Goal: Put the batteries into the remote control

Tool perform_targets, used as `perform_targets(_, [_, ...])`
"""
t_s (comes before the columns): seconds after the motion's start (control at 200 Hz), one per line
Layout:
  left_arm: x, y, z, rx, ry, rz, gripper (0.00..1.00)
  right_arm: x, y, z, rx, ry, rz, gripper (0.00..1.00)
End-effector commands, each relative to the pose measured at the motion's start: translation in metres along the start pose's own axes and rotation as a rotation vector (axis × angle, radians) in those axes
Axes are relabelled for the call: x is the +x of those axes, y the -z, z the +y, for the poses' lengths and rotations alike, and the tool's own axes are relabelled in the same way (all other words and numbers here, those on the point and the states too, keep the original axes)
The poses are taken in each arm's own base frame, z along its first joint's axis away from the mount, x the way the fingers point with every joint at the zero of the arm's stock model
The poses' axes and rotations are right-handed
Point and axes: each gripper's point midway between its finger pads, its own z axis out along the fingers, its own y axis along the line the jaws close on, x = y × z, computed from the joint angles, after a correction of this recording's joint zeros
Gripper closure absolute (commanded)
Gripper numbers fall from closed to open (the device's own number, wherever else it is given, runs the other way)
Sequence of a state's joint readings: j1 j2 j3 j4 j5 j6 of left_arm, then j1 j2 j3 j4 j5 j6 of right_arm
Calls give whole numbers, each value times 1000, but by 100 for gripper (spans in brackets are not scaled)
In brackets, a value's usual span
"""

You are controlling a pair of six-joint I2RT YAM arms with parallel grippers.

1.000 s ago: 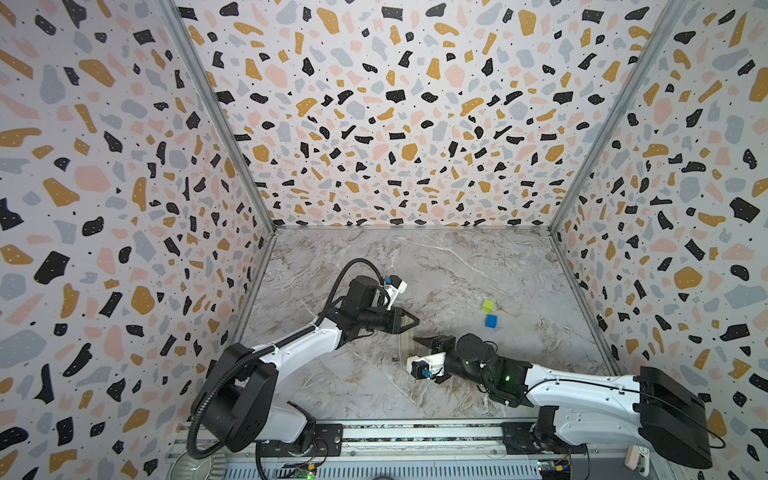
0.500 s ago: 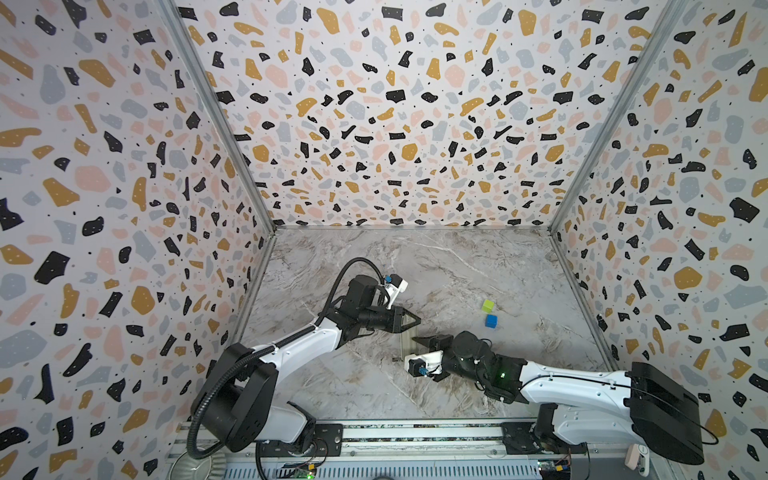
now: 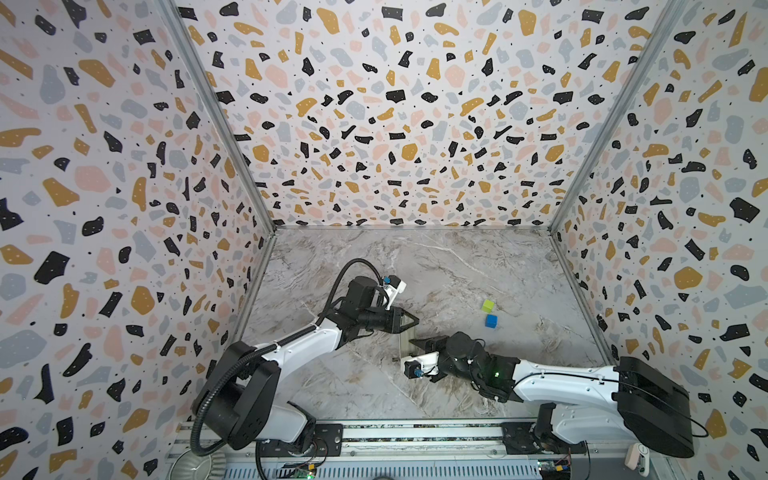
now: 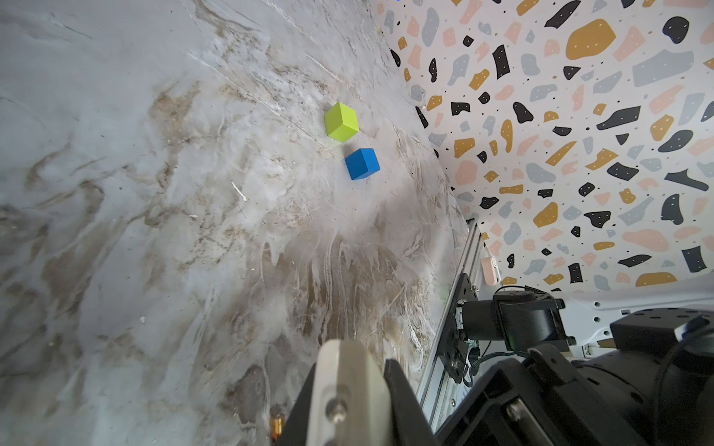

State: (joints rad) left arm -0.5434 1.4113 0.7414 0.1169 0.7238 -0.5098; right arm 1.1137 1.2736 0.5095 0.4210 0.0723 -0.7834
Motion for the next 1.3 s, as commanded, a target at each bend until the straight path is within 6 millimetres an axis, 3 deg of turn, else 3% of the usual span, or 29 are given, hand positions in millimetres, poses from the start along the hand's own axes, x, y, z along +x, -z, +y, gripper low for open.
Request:
perform_targets(0.0, [-1,-1,-15,77,-3,5,100,2,-2,-14,63,24,45,58])
perform_targets(0.531, [5,-7,-8,47,20,42,100,5,5,-33,177,28,71,68])
perform_targets(1.051, [11,-10,5,-27,11,70,100,-1,12,-34,182,2,19,70])
perform_targets(1.131, [10,-9,6,-31,13,68,100,-6,14,-26,133,-6,-14,65])
perform_targets(1.296, [10,-8,4,-26,6,68,100,-17,20,-6,47,-30,-79,45])
